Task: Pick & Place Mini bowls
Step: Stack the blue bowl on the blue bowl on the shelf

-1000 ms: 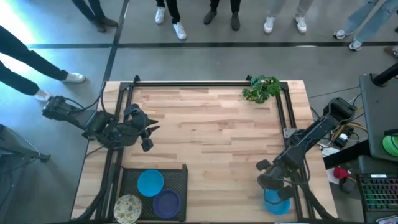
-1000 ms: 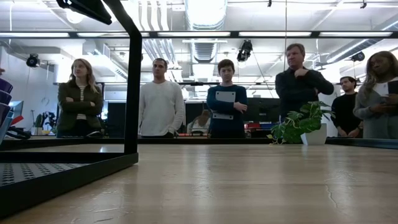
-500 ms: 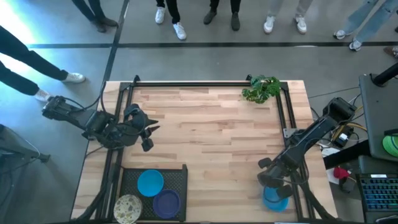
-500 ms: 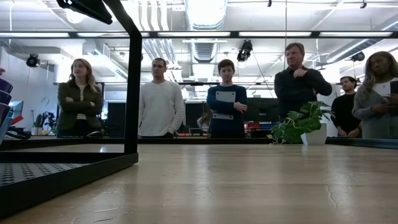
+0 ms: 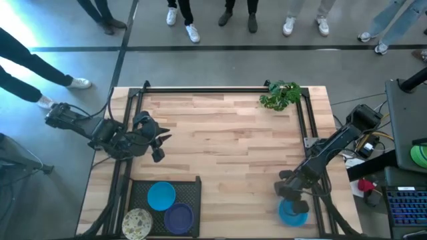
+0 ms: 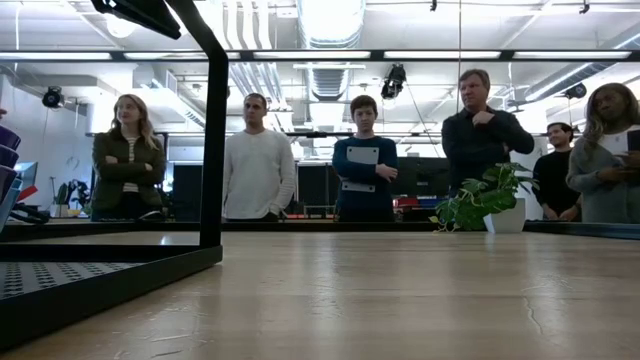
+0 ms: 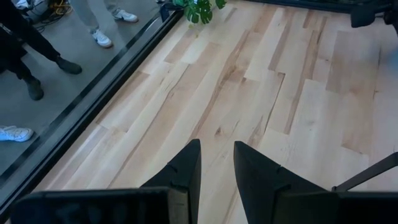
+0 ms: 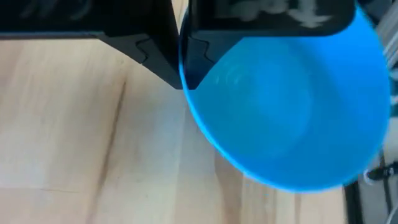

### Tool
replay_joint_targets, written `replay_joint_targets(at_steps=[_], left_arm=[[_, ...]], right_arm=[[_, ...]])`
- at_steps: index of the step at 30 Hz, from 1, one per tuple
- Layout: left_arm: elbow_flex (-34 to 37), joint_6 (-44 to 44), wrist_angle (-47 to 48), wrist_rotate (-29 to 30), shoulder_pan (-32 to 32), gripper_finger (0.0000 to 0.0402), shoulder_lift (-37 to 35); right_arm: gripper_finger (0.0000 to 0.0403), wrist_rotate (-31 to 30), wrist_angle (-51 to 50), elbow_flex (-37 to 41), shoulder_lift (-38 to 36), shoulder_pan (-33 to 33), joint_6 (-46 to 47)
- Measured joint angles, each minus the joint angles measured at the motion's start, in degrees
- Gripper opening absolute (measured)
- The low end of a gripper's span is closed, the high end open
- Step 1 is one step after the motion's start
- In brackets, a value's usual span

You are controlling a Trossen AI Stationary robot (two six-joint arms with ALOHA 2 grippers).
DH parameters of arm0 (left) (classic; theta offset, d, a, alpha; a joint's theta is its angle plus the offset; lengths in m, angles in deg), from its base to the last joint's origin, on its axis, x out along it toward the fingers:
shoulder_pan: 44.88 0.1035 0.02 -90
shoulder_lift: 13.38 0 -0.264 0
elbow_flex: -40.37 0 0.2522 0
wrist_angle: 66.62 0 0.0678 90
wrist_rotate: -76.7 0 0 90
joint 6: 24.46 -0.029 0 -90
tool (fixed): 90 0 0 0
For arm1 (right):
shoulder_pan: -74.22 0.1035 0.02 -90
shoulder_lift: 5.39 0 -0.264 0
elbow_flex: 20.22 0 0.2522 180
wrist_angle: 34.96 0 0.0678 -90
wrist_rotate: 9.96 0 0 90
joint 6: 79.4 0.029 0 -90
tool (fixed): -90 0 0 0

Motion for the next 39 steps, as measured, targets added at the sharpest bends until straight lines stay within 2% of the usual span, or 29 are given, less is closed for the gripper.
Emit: replay_joint_targets(at_steps=[10, 14, 17, 24, 29, 33, 39], left_arm=[[0.0, -1.77, 0.0, -0.88, 0.02, 0.0089, 0.0], [0.0, -3.32, 0.0, -3.86, 0.02, 0.0089, 0.0], [0.0, -4.48, 0.0, -6.27, 0.02, 0.0089, 0.0], [0.02, -7.83, 0.01, -13.31, 0.0, 0.0089, 0.0], [0.02, -9.63, -0.1, -13.58, 0.0, 0.0089, 0.0], [0.03, -12.22, -1.19, -11.46, 0.0, 0.0089, 0.0], [0.04, -20.54, -7.33, -10.21, 0.0, 0.0089, 0.0]], right_arm=[[0.0008, -5.16, -0.39, -3.43, -0.44, -0.19, 9.19], [0.0008, -5.56, -3.05, -7.64, -0.52, -0.77, 11.18], [0.0008, -8.22, -6.51, -11.91, -0.54, -1.47, 11.76], [0.0008, -21.39, -24.32, -24.3, -0.57, -5.22, 11.88], [0.0008, -32.74, -35.25, -32.34, -0.59, -10.03, 11.8], [0.0008, -41.7, -37.6, -36.81, -0.5, -14.6, 8.59], [0.0008, -49.86, -36.41, -39.98, -0.44, -22.4, 0.75]])
